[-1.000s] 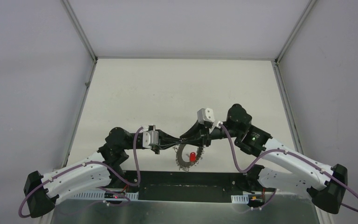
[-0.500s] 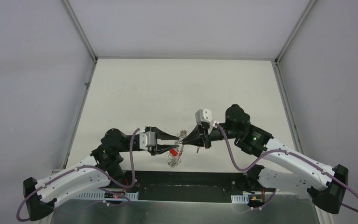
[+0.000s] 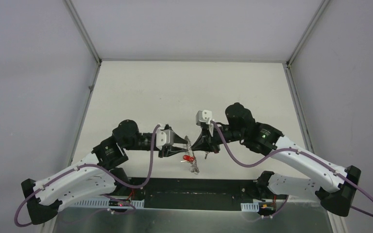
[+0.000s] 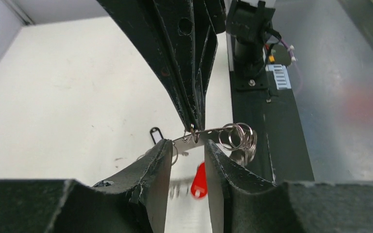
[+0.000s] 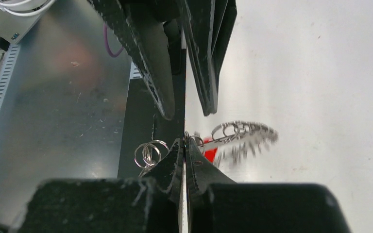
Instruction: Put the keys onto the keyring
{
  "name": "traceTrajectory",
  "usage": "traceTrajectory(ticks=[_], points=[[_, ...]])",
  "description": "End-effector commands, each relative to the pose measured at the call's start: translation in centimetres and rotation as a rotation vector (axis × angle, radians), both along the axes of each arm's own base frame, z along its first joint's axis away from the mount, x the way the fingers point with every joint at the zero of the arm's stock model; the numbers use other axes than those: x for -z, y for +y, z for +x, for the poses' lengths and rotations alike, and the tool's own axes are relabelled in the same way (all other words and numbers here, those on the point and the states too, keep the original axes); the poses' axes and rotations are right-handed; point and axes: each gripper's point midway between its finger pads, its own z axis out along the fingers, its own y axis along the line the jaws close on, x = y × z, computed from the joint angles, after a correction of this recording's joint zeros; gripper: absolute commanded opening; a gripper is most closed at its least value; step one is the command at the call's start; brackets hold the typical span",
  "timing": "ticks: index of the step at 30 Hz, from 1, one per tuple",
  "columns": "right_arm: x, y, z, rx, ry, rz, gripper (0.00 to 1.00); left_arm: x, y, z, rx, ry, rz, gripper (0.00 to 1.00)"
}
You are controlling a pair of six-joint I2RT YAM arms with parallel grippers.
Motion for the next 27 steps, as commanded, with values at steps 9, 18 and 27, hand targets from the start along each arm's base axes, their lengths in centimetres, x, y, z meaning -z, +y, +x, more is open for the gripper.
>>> traceTrajectory(ticks=[9,18,27], points=[[-1.0,0.6,0.5,0.015,0.031,-0.034,0.00,0.4,-1.0,-1.0,0.076,0.107,0.081,0.18],[-1.2,0.8,0.5,0.013,0.032,-0.021,0.00,1.2,-1.4,-0.9,0.078,0.145,0.106,0.16],[-1.2,1.0,0.7,0.021,0.033,-0.021,0.00,1.6,-2.0,-1.0,0.105,0.185,0.128,0.10]])
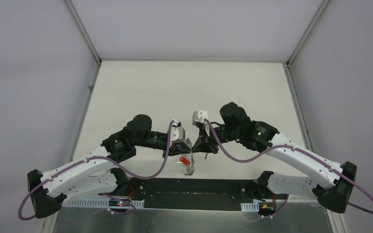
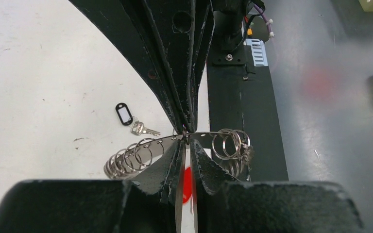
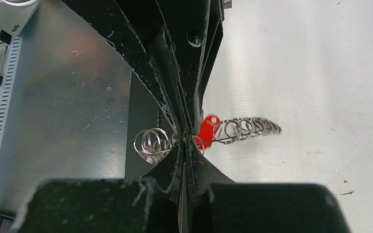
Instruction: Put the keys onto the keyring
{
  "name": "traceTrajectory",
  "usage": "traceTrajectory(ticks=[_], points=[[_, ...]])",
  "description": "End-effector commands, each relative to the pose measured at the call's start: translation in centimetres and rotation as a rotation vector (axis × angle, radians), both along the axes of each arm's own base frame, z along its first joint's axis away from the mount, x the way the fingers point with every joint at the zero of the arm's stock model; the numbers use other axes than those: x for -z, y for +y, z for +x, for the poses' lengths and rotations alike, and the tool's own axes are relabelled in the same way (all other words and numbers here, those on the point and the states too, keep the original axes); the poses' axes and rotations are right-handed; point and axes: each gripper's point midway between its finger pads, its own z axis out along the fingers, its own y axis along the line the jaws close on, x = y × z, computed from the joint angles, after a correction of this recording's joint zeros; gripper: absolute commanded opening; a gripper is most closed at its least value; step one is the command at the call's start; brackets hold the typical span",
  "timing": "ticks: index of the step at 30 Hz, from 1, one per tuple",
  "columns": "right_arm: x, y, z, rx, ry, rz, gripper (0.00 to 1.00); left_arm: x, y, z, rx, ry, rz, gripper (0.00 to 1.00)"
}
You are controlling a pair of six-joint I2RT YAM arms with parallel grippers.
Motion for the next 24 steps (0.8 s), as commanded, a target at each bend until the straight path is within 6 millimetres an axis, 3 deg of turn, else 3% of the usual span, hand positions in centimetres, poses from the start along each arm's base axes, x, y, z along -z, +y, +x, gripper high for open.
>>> traceTrajectory(ticks=[1,10,21,22,24], points=[[-3.3,1.0,0.6,0.008,-0.052,0.091,0.00,-2.1,-0.6,-0.6,0.041,0.004,-0.045,0.10],[-3.3,1.2,0.9,0.017,-0.055,0.095,0.00,-2.1,-1.0,-0.7,0.051,0.031,-0.046,0.14],[-2.9,1.3,1.0,0.025,-0.045,0.083,0.00,-2.1,-1.5,-0.5,0.042,0.057,-0.053,0.00],[-2.9,1.3,1.1,0.030,-0.045,0.081,0.01,-2.1,-1.5,-0.5,0.038,0.058,-0.055,0.00],[-2.8,1.2,1.3,0.050,-0.047,0.076,0.20,-2.1,-1.3,-0.5,0.027,0.060,-0.061,0.00]])
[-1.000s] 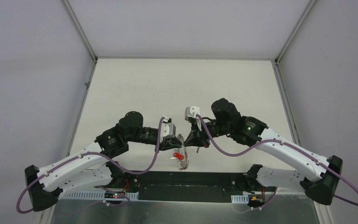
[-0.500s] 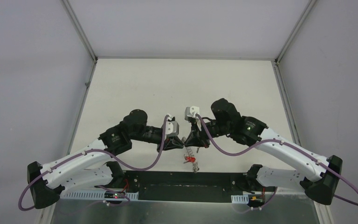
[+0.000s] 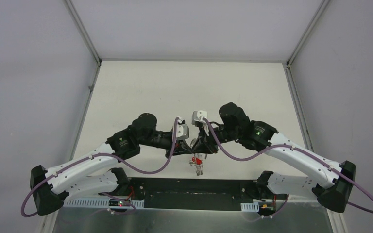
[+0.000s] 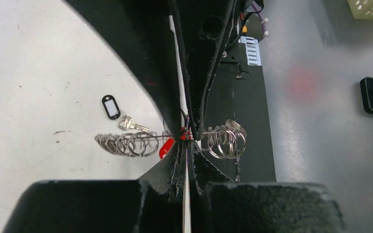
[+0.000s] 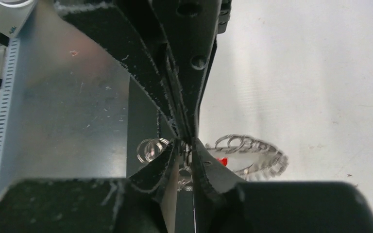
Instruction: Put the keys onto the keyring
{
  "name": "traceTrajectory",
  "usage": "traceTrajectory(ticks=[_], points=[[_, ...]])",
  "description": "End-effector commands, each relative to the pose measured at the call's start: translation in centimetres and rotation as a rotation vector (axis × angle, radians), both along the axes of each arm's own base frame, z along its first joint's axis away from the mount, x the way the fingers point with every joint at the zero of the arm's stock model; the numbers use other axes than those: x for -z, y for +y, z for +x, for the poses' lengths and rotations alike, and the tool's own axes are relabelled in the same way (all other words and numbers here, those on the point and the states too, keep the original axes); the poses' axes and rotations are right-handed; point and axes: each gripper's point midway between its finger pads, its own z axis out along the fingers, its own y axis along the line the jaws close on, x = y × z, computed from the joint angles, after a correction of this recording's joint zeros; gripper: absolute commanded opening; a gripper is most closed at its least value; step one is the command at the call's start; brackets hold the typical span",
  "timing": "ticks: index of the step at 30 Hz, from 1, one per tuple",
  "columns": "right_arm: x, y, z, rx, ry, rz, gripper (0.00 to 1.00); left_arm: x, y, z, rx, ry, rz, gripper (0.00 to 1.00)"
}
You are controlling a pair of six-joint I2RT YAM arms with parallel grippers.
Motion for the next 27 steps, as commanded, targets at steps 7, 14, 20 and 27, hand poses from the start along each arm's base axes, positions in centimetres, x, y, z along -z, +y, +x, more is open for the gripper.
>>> traceTrajectory(ticks=[7,14,20,27], points=[[-3.9,0.1,1.5,0.082,-0.130,0.130,0.70,-3.2,0.1,-0.4,-0.010,-0.037,-0.111,0.00],[-3.2,-1.7,0.0,0.075,-0.152,0.182,0.59,-3.5,0.7,-0.3,-0.038,-0.064,-0.129,0.00],[-2.2,-2.4,-1.8,0.028,-0.101,0.202,0.31,-3.5,0.8,-0.2,-0.045,-0.074,-0.133,0.00],[-0.8,-1.0,-2.5,-0.041,-0.021,0.206,0.28,-3.6,0.6,-0.1,-0.043,-0.078,-0.135,0.00]])
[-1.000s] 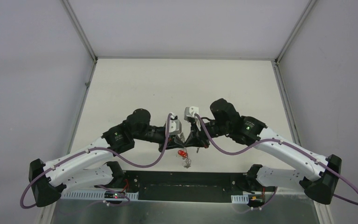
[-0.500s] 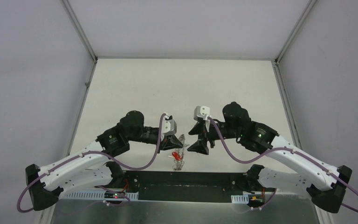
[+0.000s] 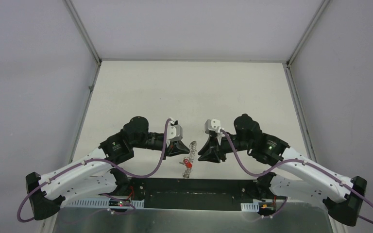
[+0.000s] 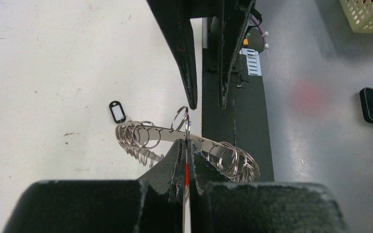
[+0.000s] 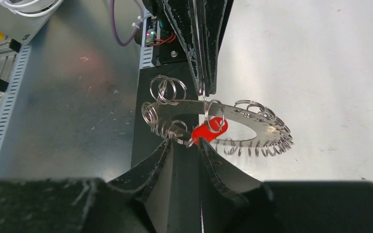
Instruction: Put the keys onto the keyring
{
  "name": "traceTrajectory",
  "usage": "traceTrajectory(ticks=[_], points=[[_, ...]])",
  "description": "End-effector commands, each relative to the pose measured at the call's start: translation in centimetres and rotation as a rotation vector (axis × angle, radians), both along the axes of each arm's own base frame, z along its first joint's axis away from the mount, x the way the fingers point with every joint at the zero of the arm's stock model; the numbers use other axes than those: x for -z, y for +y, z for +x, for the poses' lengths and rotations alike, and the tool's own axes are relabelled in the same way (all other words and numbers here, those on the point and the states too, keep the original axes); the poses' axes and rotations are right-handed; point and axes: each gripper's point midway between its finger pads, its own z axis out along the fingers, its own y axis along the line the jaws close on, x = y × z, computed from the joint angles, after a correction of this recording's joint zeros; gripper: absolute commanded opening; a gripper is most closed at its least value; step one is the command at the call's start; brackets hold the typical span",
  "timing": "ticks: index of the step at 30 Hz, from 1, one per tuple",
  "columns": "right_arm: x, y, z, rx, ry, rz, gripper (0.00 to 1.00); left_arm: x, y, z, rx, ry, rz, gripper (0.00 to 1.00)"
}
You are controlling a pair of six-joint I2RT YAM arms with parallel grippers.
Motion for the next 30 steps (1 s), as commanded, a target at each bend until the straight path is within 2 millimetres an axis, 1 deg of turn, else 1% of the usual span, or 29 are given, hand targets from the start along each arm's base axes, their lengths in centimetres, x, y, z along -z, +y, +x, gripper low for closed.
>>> traceTrajectory(ticks=[1,4,7,8,10,13,15,17,19,20,21,24,25,27,30], points=[[-1.2,1.8,-0.2,-0.054,0.023,0.073,0.29,-2.2,-0.6,0.2,0.000,-0.052,-0.075,0.00],[-1.7,2.6,0.6,-0.033,0.011,0.090,0.34,-2.3,-0.6,0.2,0.003,-0.051,-0.077,0.00],[-2.7,3.3,1.5,-0.010,-0.013,0.115,0.45,-2.3,-0.6,0.2,0.003,-0.050,-0.078,0.00],[-2.9,3.5,1.8,0.005,-0.016,0.116,0.47,-2.2,-0.6,0.1,0.003,-0.048,-0.077,0.00],[-3.1,3.6,2.2,0.023,-0.021,0.117,0.50,-2.2,-0.6,0.1,0.003,-0.048,-0.078,0.00],[-3.2,3.7,2.5,0.034,-0.027,0.125,0.51,-2.2,-0.5,0.1,0.002,-0.047,-0.079,0.00],[-3.2,3.8,2.3,0.026,-0.022,0.133,0.48,-2.2,-0.6,0.2,0.001,-0.047,-0.082,0.00],[-3.2,3.9,2.1,0.010,-0.015,0.144,0.40,-2.3,-0.6,0.2,0.000,-0.047,-0.087,0.00],[-3.2,4.0,1.9,0.003,-0.012,0.152,0.30,-2.3,-0.6,0.2,-0.002,-0.048,-0.092,0.00],[-3.2,4.0,1.9,0.000,-0.015,0.158,0.22,-2.3,-0.7,0.2,-0.003,-0.048,-0.094,0.00],[-3.2,4.1,1.8,-0.002,-0.006,0.163,0.19,-2.3,-0.7,0.2,-0.003,-0.048,-0.096,0.00],[-3.4,4.1,1.6,-0.009,0.005,0.171,0.02,-2.3,-0.7,0.3,-0.006,-0.045,-0.097,0.00],[-3.4,4.1,1.6,-0.010,0.003,0.170,0.00,-2.4,-0.6,0.2,-0.008,-0.047,-0.099,0.00],[-3.3,3.9,1.5,-0.013,0.002,0.157,0.00,-2.4,-0.5,0.3,-0.017,-0.051,-0.102,0.00],[-2.8,3.5,1.4,-0.029,-0.015,0.116,0.00,-2.7,-0.3,0.6,-0.040,-0.065,-0.112,0.22]])
